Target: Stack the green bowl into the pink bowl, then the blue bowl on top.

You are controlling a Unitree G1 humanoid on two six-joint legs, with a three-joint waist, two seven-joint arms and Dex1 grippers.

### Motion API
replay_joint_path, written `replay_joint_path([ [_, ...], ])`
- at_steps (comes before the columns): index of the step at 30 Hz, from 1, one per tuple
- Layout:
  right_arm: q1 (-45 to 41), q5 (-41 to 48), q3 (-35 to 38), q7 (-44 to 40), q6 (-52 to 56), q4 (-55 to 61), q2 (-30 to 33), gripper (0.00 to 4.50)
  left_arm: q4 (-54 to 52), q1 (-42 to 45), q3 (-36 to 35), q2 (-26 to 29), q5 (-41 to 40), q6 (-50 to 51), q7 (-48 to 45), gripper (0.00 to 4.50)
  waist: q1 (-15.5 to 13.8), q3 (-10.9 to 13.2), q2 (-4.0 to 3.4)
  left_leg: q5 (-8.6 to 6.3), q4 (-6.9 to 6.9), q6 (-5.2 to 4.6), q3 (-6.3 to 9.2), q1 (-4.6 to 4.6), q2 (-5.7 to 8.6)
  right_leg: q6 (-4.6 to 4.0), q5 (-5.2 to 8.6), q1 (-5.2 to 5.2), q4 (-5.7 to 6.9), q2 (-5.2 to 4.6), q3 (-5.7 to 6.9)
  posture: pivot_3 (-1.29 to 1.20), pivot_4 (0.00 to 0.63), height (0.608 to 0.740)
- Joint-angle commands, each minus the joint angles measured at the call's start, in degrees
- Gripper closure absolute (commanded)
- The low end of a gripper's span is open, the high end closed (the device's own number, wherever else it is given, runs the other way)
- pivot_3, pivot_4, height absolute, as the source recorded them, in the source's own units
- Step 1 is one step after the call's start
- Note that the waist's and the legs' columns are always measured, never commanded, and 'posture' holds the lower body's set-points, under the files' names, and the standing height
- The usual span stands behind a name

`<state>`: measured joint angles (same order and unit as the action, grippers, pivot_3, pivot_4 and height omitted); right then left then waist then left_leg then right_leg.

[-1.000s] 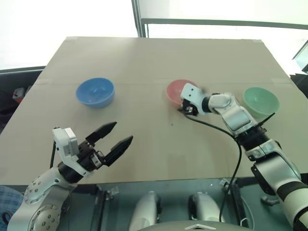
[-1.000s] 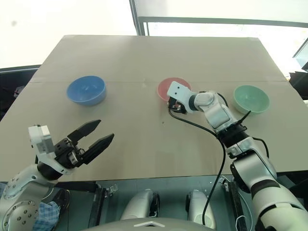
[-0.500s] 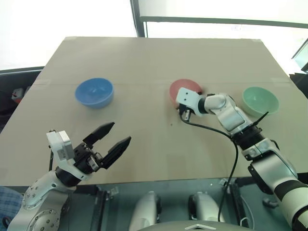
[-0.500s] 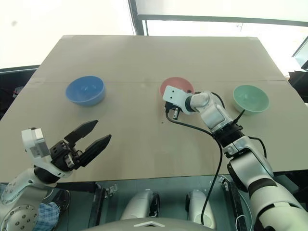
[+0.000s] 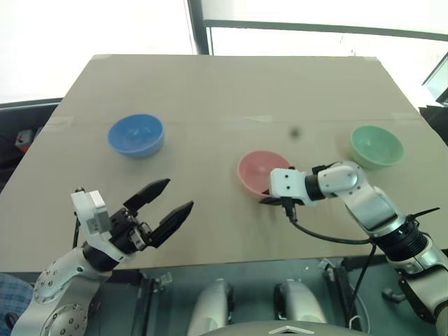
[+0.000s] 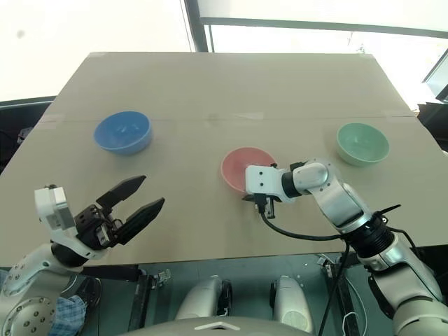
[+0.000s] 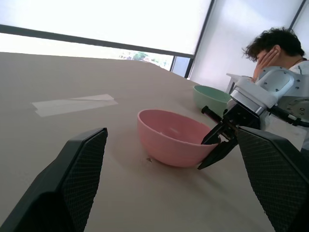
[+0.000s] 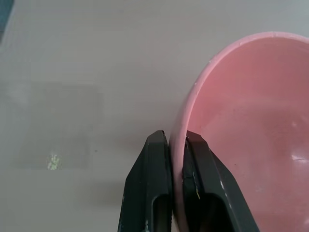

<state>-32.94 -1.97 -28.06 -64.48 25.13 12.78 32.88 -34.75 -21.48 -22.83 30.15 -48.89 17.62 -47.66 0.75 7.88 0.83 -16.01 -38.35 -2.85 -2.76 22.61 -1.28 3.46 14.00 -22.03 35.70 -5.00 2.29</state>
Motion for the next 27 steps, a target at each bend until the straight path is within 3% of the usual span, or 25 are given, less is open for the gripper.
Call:
replay_joint_path([
  [1,0.31,0.33,0.07,0.22,1.05,4.24,0.06,4.43,0.02,0.58,-0.30,0.89,-0.14,-0.62,-1.05,0.00,-0.07,-0.01,0.02,0.00,0.00,0.00,0.00,0.00,0.00,0.00,0.00,0.00,0.00,0.00,0.00,0.00,0.150,0.740],
  [2,0.56,0.39,-0.05,0.06,0.89,4.70,0.27,4.43,0.14,0.70,-0.31,1.01,-0.17,-0.57,-1.19,0.00,-0.22,-0.01,0.02,0.00,0.00,0.00,0.01,0.01,0.00,0.00,0.00,0.00,0.00,-0.01,0.00,0.00,0.150,0.740],
  [3,0.91,0.31,-0.26,-0.24,0.66,5.11,0.73,3.73,0.30,0.76,-0.25,1.17,-0.20,-0.57,-1.46,0.00,-0.27,-0.01,0.02,0.00,0.00,-0.01,0.02,0.03,0.02,0.02,-0.01,-0.01,-0.05,-0.03,0.01,0.00,0.150,0.740],
  [5,1.33,0.17,-0.30,-0.31,0.70,5.61,1.14,3.14,0.51,0.82,-0.27,1.27,-0.31,-0.58,-1.65,0.00,-0.28,-0.01,0.01,-0.01,0.00,-0.01,0.03,0.05,0.03,0.05,-0.02,0.00,-0.10,-0.03,0.01,0.00,0.150,0.740],
  [12,1.58,1.72,1.95,1.90,2.08,6.70,-0.07,0.02,1.16,1.33,0.07,1.44,-0.21,-0.62,-2.32,0.00,-0.14,0.00,0.01,0.00,0.00,0.00,0.02,0.07,0.01,0.05,-0.02,0.00,-0.11,-0.02,0.01,0.00,0.150,0.740],
  [19,1.70,8.71,9.28,0.30,8.60,10.86,4.01,0.02,-0.02,2.99,1.20,2.23,0.47,-0.70,-3.14,0.00,-0.58,0.00,0.02,-0.01,-0.03,-0.02,0.05,0.11,0.05,0.03,-0.02,0.01,-0.13,-0.09,0.02,0.00,0.150,0.740],
  [27,1.14,15.84,26.24,5.39,13.53,-2.53,7.53,0.02,-1.58,12.88,7.69,2.03,0.08,2.36,1.19,0.00,-0.71,0.00,0.02,-0.01,-0.03,-0.03,0.04,0.09,0.05,0.02,-0.02,0.06,-0.11,-0.10,0.01,0.00,0.150,0.740],
])
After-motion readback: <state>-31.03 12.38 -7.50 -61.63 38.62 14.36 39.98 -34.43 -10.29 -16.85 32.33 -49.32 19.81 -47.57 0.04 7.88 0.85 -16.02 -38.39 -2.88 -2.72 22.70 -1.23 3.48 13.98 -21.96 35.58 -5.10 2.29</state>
